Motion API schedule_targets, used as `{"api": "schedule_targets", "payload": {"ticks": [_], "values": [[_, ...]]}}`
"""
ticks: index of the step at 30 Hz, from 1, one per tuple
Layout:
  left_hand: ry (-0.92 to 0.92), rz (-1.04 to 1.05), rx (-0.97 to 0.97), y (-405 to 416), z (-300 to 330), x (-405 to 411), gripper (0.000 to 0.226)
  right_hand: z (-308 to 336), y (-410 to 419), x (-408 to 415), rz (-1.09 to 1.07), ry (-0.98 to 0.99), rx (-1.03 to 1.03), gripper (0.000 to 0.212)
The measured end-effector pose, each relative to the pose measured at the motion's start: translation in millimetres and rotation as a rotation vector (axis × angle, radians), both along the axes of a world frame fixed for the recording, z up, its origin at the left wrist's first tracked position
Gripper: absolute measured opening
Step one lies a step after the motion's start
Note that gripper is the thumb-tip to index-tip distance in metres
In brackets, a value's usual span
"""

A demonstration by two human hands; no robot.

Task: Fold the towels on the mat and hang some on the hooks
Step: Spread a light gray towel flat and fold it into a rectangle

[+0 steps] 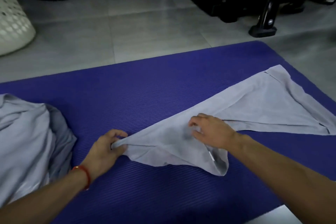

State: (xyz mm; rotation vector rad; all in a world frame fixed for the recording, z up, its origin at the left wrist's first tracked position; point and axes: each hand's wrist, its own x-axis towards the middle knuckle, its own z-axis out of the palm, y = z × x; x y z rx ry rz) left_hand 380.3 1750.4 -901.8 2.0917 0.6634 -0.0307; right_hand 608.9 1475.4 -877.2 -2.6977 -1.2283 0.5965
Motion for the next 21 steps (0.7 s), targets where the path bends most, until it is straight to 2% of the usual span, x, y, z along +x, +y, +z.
{"api": "schedule_targets", "payload": {"ticks": [2, 4, 6, 9, 11, 13, 15, 17, 21], "values": [[-0.077, 0.038, 0.021, 2.8, 5.5, 7.0, 0.029, -3.4, 26.5, -9.5, 0.118, 0.099, -0.035, 0.048], [-0.152, 0.07, 0.139, 15.4, 15.5, 23.9, 0.032, -9.1, 45.9, -22.4, 0.212, 0.153, -0.136, 0.067], [-0.182, 0.091, 0.226, 32.9, 27.4, 46.9, 0.035, -19.4, 53.3, -31.3, 0.282, 0.088, -0.198, 0.078], [-0.154, 0.182, 0.274, 65.7, 38.6, 83.0, 0.037, -30.7, 43.0, -34.4, 0.222, -0.066, -0.111, 0.075], [-0.151, 0.301, 0.242, 87.3, 37.3, 100.5, 0.045, -35.7, 25.5, -31.8, 0.143, -0.055, -0.114, 0.071], [-0.047, 0.328, 0.238, 97.5, 27.9, 105.3, 0.058, -42.2, 3.5, -32.0, 0.127, -0.007, -0.182, 0.063], [0.131, 0.229, 0.289, 85.9, 7.5, 95.0, 0.068, -49.8, -14.6, -36.7, 0.174, -0.001, -0.193, 0.053], [0.199, 0.06, 0.347, 53.9, -18.0, 73.1, 0.065, -55.0, -21.7, -42.3, 0.204, -0.046, -0.173, 0.047], [0.103, -0.254, 0.316, -19.3, -45.5, 24.0, 0.049, -59.8, -7.6, -51.3, 0.176, -0.096, -0.14, 0.036]]}}
